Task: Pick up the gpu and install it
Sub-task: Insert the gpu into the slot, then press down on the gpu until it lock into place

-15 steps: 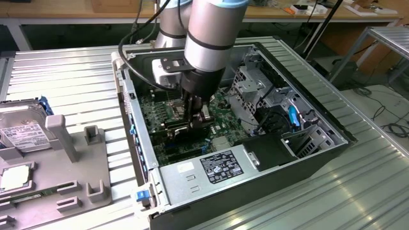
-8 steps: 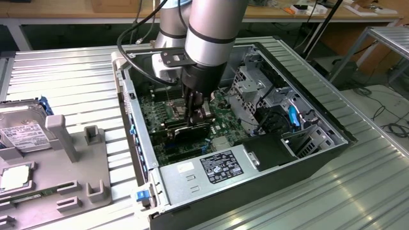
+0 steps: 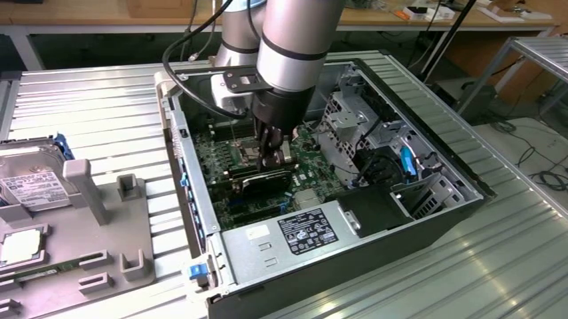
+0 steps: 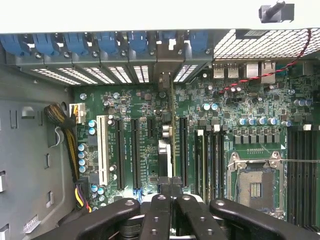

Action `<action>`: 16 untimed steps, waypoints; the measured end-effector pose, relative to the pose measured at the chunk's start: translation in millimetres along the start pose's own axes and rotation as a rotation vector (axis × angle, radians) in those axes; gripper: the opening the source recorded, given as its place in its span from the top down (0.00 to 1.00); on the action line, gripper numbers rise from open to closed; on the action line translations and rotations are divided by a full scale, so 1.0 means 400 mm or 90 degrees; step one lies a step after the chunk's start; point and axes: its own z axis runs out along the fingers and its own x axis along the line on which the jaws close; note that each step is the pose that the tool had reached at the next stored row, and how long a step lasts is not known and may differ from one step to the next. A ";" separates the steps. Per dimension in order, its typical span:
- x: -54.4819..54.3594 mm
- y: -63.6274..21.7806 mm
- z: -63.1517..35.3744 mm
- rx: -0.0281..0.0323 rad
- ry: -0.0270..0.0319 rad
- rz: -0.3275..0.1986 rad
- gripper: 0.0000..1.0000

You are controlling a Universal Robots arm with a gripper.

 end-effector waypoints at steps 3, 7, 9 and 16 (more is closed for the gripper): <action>0.000 0.000 0.000 0.0000 0.0000 0.000 0.89; 0.000 0.000 0.000 0.0000 0.0000 0.000 0.89; 0.000 0.000 0.000 0.0000 0.0000 0.000 0.89; 0.000 0.000 0.009 0.0002 0.0000 0.000 0.89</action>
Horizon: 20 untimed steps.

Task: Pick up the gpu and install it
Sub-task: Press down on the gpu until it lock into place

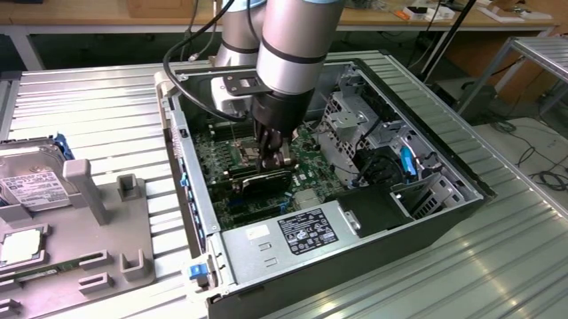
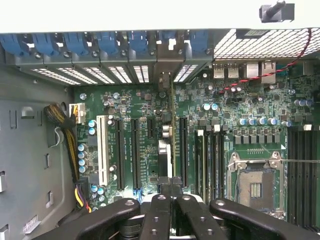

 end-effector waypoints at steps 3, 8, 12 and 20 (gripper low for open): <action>0.001 0.007 0.026 0.0007 0.0000 0.000 0.89; 0.002 0.022 0.049 0.0021 0.0001 0.000 0.89; 0.002 0.022 0.056 0.0028 -0.0001 0.000 0.89; 0.001 0.024 0.016 0.0027 0.0001 0.000 0.89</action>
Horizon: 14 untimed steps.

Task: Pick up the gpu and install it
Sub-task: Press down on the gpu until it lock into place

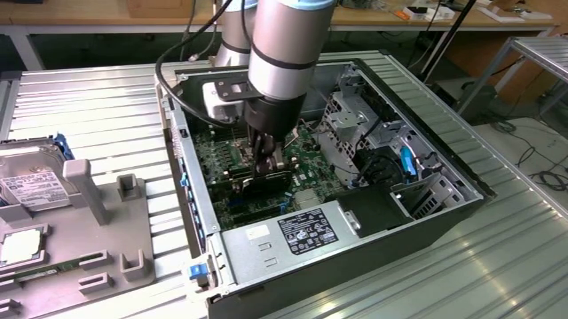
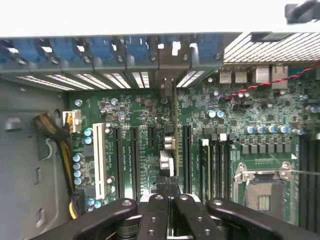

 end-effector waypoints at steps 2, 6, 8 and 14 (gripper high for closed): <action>0.000 0.000 -0.021 -0.0001 0.0000 0.000 0.89; -0.001 0.001 -0.047 -0.0002 0.0001 0.000 0.89; -0.001 0.001 -0.051 -0.0001 -0.0001 0.000 0.89; -0.001 0.001 -0.052 -0.0001 -0.0001 0.000 0.89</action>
